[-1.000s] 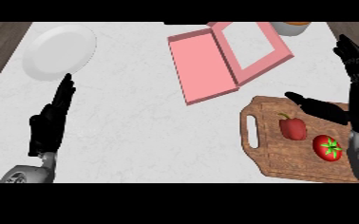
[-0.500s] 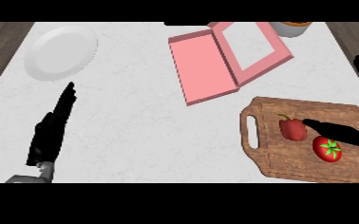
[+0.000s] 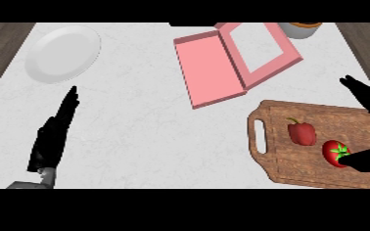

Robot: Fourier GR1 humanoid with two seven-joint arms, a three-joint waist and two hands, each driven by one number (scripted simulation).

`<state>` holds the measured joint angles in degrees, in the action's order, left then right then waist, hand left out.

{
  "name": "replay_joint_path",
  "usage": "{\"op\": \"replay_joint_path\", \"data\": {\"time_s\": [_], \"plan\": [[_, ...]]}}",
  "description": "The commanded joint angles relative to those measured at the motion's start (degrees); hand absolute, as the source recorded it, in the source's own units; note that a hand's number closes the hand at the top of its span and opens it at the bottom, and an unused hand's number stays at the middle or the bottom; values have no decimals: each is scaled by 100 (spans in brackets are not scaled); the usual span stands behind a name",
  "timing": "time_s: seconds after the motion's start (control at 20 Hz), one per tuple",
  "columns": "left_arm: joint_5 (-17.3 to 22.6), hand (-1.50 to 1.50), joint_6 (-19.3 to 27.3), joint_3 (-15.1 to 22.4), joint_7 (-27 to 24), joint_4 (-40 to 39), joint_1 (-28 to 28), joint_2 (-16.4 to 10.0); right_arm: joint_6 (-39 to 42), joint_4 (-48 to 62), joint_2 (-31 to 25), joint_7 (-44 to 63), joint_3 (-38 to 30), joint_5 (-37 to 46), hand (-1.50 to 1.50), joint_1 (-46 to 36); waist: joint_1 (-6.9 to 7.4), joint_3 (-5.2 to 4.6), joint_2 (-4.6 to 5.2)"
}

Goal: Pick the bell pepper from the cutting board and place it in the cardboard box

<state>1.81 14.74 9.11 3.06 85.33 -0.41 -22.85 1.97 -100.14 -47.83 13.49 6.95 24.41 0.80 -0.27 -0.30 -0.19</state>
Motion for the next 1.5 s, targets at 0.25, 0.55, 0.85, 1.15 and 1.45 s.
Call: {"op": "replay_joint_path", "data": {"time_s": [0.25, 0.55, 0.85, 1.15, 1.45], "plan": [[-67, 0, -106, -82, 318, 192, -214, 98, 1339, -761, 639, 2510, 1148, 634, -150, -586, 71, 27, 21], [-200, 0, -368, -322, 39, 344, 234, 166, 1390, -361, 1203, 2333, 930, 1264, -150, -476, 48, 30, 18], [-398, 0, -432, -424, 509, 749, 208, 257, 1647, -234, 1380, 2319, 634, 1555, -150, -258, 39, 31, 13], [-744, 0, -497, -440, 482, 264, -136, 666, 1710, -55, 1939, 2159, 610, 2096, -150, -285, 26, 30, 18], [-465, 0, -1075, -1058, -234, -118, 117, 407, 1787, 246, 2236, 1881, 339, 2291, -150, -508, 42, 29, 19]]}}
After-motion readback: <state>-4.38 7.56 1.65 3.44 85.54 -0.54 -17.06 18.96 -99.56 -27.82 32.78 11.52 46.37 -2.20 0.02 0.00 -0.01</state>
